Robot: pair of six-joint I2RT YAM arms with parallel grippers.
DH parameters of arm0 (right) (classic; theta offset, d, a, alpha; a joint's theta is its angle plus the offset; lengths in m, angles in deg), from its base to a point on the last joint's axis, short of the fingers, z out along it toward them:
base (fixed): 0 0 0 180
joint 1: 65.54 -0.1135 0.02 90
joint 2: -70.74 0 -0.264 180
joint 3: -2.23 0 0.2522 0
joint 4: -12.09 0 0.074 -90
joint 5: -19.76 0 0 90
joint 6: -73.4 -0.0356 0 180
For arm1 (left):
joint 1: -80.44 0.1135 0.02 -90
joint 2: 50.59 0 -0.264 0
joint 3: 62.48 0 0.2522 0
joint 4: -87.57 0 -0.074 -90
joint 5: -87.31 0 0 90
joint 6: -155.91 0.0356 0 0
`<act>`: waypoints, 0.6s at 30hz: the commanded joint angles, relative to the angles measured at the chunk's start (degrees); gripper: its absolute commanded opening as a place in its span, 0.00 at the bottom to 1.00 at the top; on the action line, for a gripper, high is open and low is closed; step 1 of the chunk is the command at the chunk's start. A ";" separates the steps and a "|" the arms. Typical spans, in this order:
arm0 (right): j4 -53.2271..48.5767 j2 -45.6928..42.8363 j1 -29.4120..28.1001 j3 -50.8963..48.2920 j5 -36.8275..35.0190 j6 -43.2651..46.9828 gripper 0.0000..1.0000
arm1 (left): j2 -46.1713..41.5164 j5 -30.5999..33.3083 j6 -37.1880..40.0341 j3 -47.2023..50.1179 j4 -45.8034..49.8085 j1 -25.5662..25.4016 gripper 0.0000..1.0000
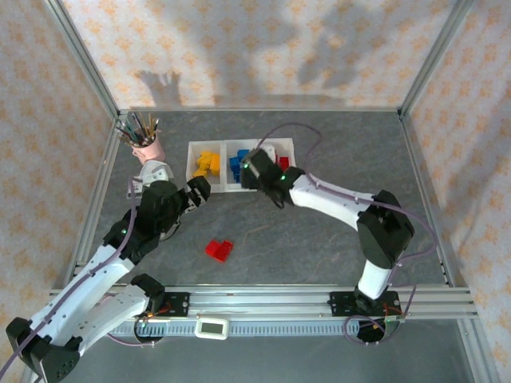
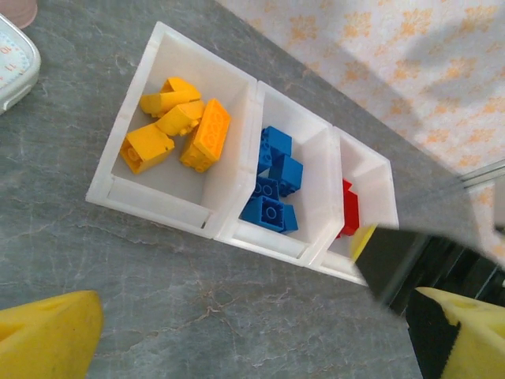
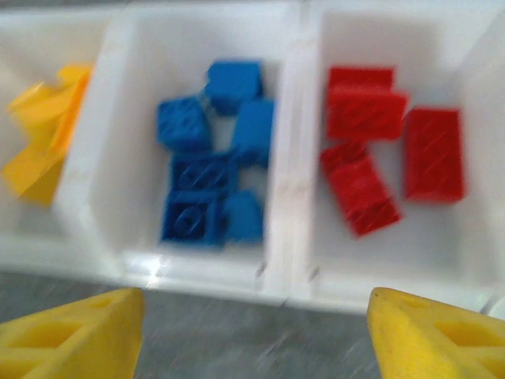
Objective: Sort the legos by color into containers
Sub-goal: Pick up the lego from the bottom-center of the table.
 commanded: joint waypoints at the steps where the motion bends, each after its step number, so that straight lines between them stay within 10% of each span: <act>1: -2.20 -2.26 -5.28 -3.03 -1.06 -5.48 0.77 | -3.59 2.23 -0.88 1.83 6.38 -0.29 0.99; 18: -2.49 2.97 -27.24 -8.04 -1.85 -19.95 0.91 | -13.91 7.64 -6.23 3.74 17.61 -0.32 0.99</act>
